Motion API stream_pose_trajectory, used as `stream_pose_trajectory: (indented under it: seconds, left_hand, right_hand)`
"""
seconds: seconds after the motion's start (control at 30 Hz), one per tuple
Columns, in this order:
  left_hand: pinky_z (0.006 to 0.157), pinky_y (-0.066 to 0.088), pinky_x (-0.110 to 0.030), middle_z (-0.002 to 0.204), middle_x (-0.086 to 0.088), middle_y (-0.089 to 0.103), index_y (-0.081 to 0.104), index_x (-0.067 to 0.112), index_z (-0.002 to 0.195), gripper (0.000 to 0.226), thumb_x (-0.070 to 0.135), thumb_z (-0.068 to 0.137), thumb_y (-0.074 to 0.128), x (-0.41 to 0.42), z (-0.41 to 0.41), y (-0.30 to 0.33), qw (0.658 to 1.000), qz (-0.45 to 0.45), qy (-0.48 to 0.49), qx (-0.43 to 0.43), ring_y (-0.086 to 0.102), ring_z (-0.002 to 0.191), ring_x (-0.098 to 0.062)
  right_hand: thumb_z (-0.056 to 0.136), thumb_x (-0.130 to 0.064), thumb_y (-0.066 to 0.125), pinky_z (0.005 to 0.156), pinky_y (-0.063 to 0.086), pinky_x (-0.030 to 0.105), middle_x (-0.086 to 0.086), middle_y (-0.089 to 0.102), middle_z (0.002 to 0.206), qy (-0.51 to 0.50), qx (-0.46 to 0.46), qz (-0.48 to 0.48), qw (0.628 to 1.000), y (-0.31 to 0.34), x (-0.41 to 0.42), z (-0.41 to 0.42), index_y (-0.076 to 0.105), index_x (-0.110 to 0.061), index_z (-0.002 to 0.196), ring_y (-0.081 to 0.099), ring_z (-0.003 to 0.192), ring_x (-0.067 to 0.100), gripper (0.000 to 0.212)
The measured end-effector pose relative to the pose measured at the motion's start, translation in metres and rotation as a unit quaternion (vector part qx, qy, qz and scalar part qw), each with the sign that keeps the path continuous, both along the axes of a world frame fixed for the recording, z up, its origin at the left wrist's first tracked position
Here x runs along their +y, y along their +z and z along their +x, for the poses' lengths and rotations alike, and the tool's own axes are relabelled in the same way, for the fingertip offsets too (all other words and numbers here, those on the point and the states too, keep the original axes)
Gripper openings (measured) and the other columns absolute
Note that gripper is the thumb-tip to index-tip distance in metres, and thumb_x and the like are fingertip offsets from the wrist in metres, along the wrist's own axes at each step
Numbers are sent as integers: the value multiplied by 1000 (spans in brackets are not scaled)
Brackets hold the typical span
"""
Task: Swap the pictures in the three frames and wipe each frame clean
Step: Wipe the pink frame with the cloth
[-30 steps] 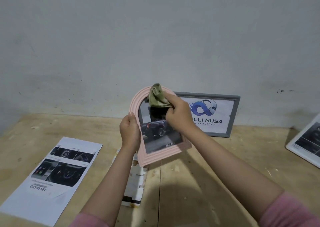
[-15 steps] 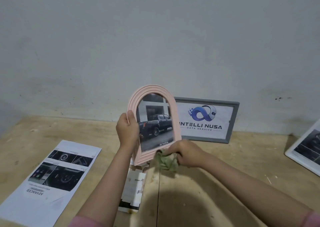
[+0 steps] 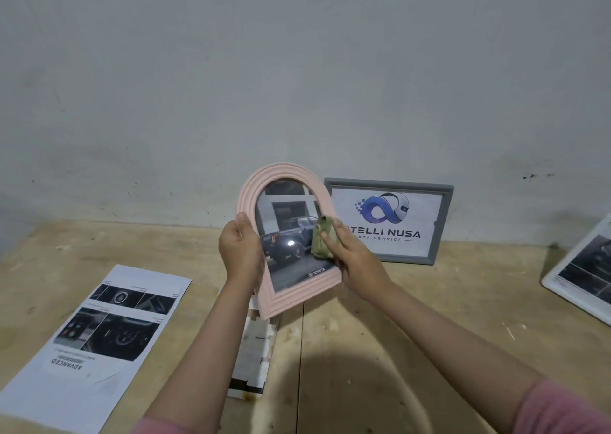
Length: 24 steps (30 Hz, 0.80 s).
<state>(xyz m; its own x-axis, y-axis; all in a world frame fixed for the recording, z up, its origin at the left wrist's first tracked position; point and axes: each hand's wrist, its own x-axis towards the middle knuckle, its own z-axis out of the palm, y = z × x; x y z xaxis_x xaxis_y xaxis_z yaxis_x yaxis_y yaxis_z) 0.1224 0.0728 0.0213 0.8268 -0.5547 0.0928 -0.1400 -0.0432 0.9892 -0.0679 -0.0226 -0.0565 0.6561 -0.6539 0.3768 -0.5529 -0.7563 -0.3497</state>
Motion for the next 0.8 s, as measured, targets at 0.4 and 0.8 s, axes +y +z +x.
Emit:
stream_pose_trajectory:
  seconds: [0.4,0.8]
  left_hand:
    - [56,26,-31,60,-3,32,32,14,62,43,30,101,36,1,19,-8,993,43,-88,-63,31,57,-17]
    - [56,25,-31,59,-1,28,28,16,61,43,29,101,37,0,-20,-13,993,33,-107,-40,29,56,-16]
  right_hand:
    - [76,15,35,78,44,10,4,64,113,-200,-292,200,914,70,9,-20,55,-18,130,60,99,18,67]
    - [64,22,47,99,38,46,3,14,157,-72,-53,-24,996,59,-24,5,30,-25,146,28,137,37,96]
